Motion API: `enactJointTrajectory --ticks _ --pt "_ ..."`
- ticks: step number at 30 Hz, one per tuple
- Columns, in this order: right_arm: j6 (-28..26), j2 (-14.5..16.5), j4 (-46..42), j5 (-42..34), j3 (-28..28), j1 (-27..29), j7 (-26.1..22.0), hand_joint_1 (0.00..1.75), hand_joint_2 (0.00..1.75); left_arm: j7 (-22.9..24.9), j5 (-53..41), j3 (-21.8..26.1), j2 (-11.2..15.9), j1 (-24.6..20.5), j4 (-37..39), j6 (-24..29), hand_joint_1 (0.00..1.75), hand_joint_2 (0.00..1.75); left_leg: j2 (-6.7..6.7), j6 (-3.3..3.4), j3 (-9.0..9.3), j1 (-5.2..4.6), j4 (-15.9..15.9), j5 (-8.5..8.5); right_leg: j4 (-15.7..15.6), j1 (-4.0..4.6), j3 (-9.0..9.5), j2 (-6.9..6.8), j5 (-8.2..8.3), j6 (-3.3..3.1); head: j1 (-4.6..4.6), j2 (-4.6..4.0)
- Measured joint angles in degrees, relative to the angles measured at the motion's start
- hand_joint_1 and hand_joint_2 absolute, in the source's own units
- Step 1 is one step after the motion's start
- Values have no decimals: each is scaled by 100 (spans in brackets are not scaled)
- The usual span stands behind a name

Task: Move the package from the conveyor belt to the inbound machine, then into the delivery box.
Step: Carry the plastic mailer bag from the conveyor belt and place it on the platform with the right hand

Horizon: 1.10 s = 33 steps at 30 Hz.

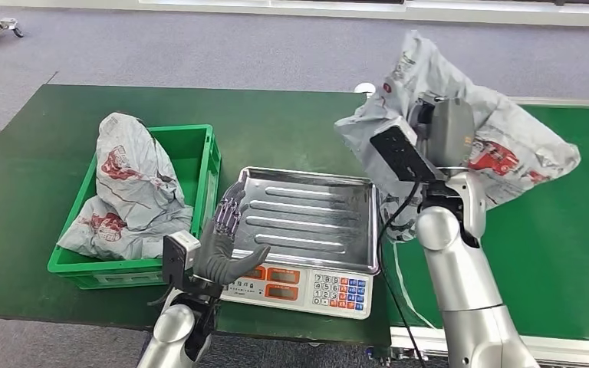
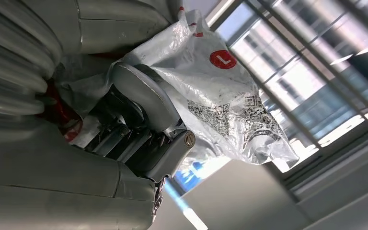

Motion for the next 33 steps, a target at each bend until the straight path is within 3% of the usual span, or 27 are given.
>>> enactJointTrajectory --ticks 8,18,32,33 --pt "130 170 10 -184 537 -167 -62 175 175 -18 7 71 -2 -1 0 2 0 175 -7 0 -7 0 0 0 0 -1 -2 -3 0 0 2 0" --pt "192 789 273 -651 1559 -275 -75 175 175 -47 7 110 -27 -131 24 -7 0 175 -7 -8 -8 8 -1 5 1 8 -7 -1 -1 -1 0 0" --pt "263 1024 217 -1072 1885 -625 238 175 175 -48 -7 169 -48 -613 340 -103 0 175 -8 -8 -9 6 1 6 0 4 -7 -2 1 -1 0 0" --pt "263 1027 217 -1084 1886 -635 242 143 175 -48 -7 169 -48 -633 362 -103 0 175 -8 -8 -9 6 1 6 1 4 -7 -2 1 -1 0 0"
